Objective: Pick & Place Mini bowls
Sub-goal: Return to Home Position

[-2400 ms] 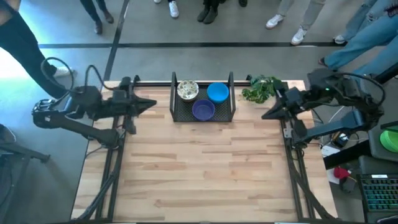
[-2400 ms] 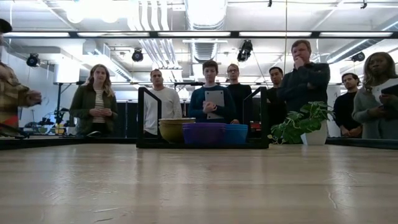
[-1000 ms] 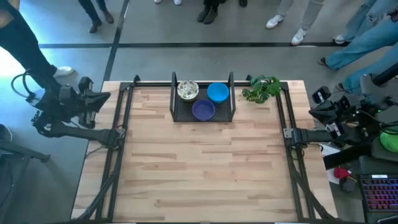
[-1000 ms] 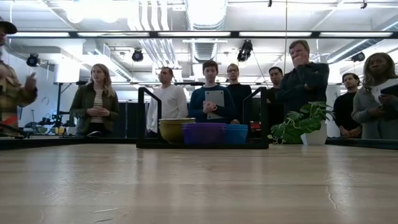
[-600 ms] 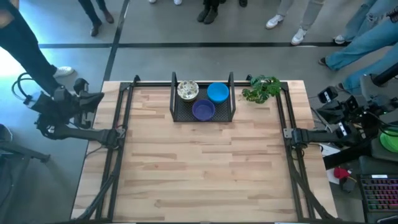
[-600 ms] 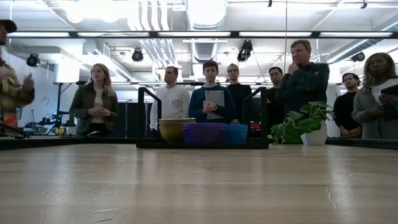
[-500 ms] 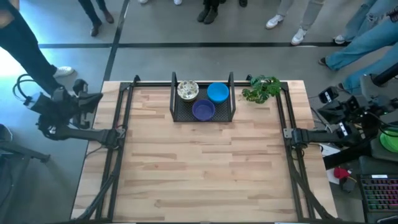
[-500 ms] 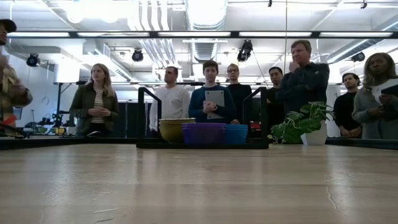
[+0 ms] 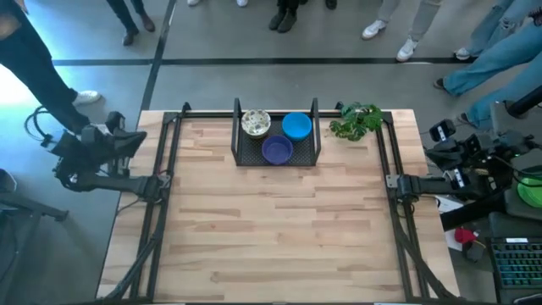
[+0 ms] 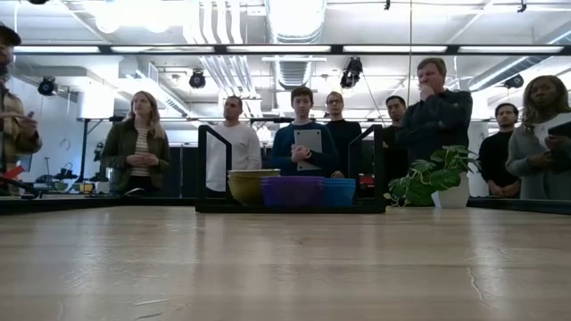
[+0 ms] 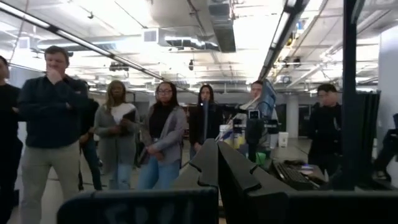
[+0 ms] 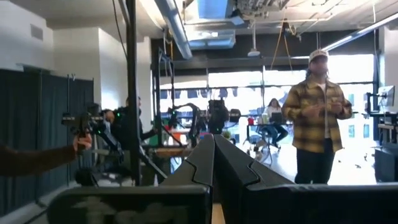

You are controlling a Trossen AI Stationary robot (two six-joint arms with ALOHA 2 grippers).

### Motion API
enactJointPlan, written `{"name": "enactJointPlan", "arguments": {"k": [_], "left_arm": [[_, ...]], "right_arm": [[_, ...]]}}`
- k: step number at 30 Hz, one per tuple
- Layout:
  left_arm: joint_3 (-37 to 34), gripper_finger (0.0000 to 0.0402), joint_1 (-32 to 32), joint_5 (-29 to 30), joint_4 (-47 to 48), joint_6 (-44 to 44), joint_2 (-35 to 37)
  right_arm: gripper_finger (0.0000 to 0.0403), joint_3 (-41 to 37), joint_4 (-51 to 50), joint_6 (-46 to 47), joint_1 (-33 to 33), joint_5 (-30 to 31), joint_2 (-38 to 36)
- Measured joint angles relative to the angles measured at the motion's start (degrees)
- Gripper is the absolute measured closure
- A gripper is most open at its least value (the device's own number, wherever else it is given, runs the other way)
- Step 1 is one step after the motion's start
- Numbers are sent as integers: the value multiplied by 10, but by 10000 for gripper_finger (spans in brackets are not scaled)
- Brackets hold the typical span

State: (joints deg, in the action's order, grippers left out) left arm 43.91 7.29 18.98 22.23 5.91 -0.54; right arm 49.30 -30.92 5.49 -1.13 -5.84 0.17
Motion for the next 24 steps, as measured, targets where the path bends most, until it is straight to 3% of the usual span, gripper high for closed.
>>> {"name": "enactJointPlan", "arguments": {"k": [14, 24], "left_arm": [[-170, 402, 0, -1, -114, 1, 4], [-277, 402, 0, -19, -219, -9, 4]], "right_arm": [[394, -158, 129, -15, 0, -13, -1], [394, -264, 233, 25, 0, -37, -2]]}}
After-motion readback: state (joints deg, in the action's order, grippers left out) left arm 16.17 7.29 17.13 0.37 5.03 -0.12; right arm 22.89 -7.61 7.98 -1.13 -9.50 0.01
